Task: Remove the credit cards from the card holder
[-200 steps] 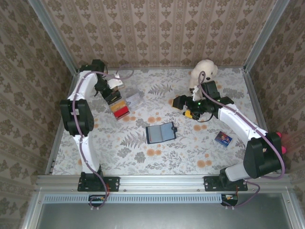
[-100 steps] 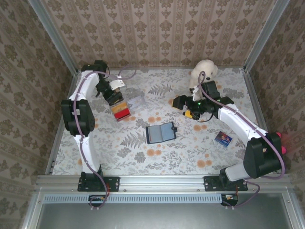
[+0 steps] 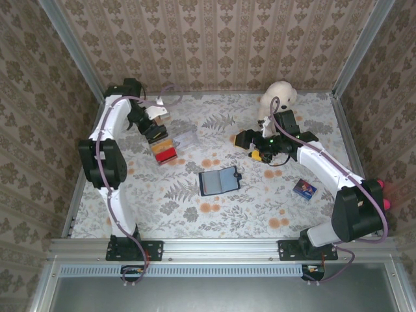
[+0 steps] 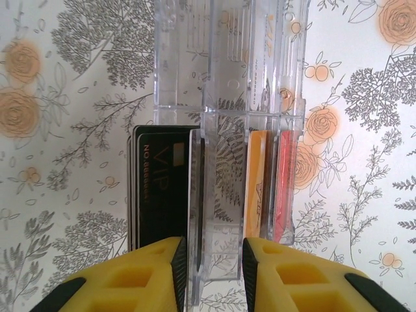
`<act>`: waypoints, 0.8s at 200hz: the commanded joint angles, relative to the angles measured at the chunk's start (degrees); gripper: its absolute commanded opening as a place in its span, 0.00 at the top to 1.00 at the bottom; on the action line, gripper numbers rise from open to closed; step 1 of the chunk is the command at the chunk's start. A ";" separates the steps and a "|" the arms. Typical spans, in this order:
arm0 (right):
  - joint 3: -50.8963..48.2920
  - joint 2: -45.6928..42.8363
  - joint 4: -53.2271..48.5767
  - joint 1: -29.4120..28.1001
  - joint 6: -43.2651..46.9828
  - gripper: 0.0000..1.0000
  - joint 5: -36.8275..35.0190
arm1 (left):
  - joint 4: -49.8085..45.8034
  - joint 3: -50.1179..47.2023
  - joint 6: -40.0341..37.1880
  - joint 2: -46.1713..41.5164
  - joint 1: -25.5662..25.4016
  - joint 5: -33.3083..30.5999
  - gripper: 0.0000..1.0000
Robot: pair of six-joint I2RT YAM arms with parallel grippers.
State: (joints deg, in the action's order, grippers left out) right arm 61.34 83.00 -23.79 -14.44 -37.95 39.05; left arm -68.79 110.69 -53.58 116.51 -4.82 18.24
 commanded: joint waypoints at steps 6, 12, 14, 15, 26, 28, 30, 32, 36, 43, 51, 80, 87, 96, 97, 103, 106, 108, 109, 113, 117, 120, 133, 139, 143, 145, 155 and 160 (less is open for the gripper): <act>0.53 0.06 0.17 0.23 -0.73 0.00 1.39 | -1.07 0.65 1.75 -3.66 1.25 4.00 0.66; 0.66 0.00 0.00 0.20 -0.63 0.00 1.18 | -0.53 0.41 2.33 -4.24 1.50 4.75 0.65; 0.65 0.04 -0.09 0.18 -0.56 0.00 1.13 | -0.28 0.36 2.60 -4.53 1.55 4.95 0.65; 0.64 -0.04 -0.19 0.19 -0.51 0.00 1.08 | -0.15 0.29 2.74 -4.62 1.60 5.05 0.64; 0.62 -0.35 -0.63 0.18 -0.31 0.00 0.37 | 2.14 -0.64 4.58 -6.21 2.01 5.88 0.62; 0.62 -0.42 -0.68 0.15 -0.24 0.00 0.21 | 2.67 -0.89 4.94 -6.56 2.09 5.98 0.61; 0.62 -0.50 -0.76 0.16 -0.23 0.00 0.01 | 3.26 -1.18 5.37 -6.95 2.16 6.03 0.61; 0.56 -0.55 -0.83 0.19 -0.20 0.00 -0.12 | 3.63 -1.51 5.80 -7.25 2.18 6.11 0.60; 0.47 -0.64 -0.91 0.19 -0.19 0.00 -0.44 | 5.06 -2.18 6.61 -8.08 2.29 6.23 0.59; 0.23 -0.84 -1.00 0.05 -0.21 0.00 -0.99 | 7.19 -3.60 8.00 -9.50 2.34 6.32 0.58; -0.04 -1.14 -0.99 -0.01 -0.19 0.00 -1.42 | 10.21 -5.44 9.69 -11.23 2.36 6.05 0.57; -0.68 -2.04 -2.47 -1.08 0.68 0.00 -4.47 | 21.83 -13.65 19.25 -18.20 2.53 6.55 0.51; -0.62 -2.27 -3.17 -1.62 1.04 0.00 -6.03 | 24.53 -15.41 22.74 -19.98 2.51 5.43 0.49; -0.65 -2.56 -4.03 -2.34 1.43 0.00 -7.93 | 26.76 -17.17 27.35 -22.20 1.97 2.36 0.48; -0.63 -2.62 -4.09 -2.39 1.45 0.00 -8.20 | 26.95 -17.35 27.90 -22.38 1.94 2.21 0.48; -0.68 -2.88 -4.69 -3.06 1.71 0.00 -9.72 | 28.17 -18.53 30.76 -23.76 1.75 0.89 0.46; -0.66 -2.93 -4.95 -3.52 1.84 0.00 -10.64 | 28.76 -19.24 32.15 -24.47 1.67 0.59 0.44; -0.69 -2.93 -5.12 -3.81 1.90 0.00 -11.29 | 29.06 -19.78 33.13 -24.88 1.70 0.44 0.42; -0.69 -2.93 -5.21 -3.96 1.91 0.00 -11.59 | 29.28 -20.02 33.56 -25.12 1.72 0.42 0.42; -0.68 -2.93 -5.43 -4.55 2.08 0.00 -12.83 | 29.76 -21.01 34.85 -25.88 1.59 0.42 0.40; -0.78 -2.93 -5.70 -5.28 2.21 0.00 -13.99 | 30.22 -21.86 36.53 -26.72 1.57 0.55 0.39; -0.78 -2.93 -5.84 -5.93 2.36 0.00 -14.92 | 30.53 -22.61 37.59 -27.37 1.57 0.73 0.37; -0.61 -2.93 -6.56 -8.88 2.83 0.00 -19.24 | 31.85 -25.71 41.28 -29.63 1.57 1.84 0.34; -0.48 -2.93 -6.63 -10.32 3.11 0.00 -21.20 | 32.17 -27.00 42.84 -30.63 1.57 2.25 0.33; -0.35 -2.93 -6.67 -11.36 3.31 0.00 -22.51 | 32.42 -28.08 43.76 -31.23 1.50 2.51 0.31; -0.26 -2.91 -6.70 -11.81 3.43 0.00 -23.18 | 32.61 -28.50 44.16 -31.66 1.49 2.57 0.30; 0.08 -2.28 -8.86 -14.35 3.82 0.00 -26.57 | 34.24 -31.36 46.78 -33.52 1.54 2.03 0.24; 0.24 -1.70 -9.19 -15.51 4.00 0.01 -27.86 | 35.26 -33.00 47.95 -34.65 1.39 2.00 0.18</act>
State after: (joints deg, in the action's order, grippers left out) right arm 61.25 81.34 -28.34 -25.32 -35.92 21.93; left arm -38.59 83.02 -16.43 85.80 -2.96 20.16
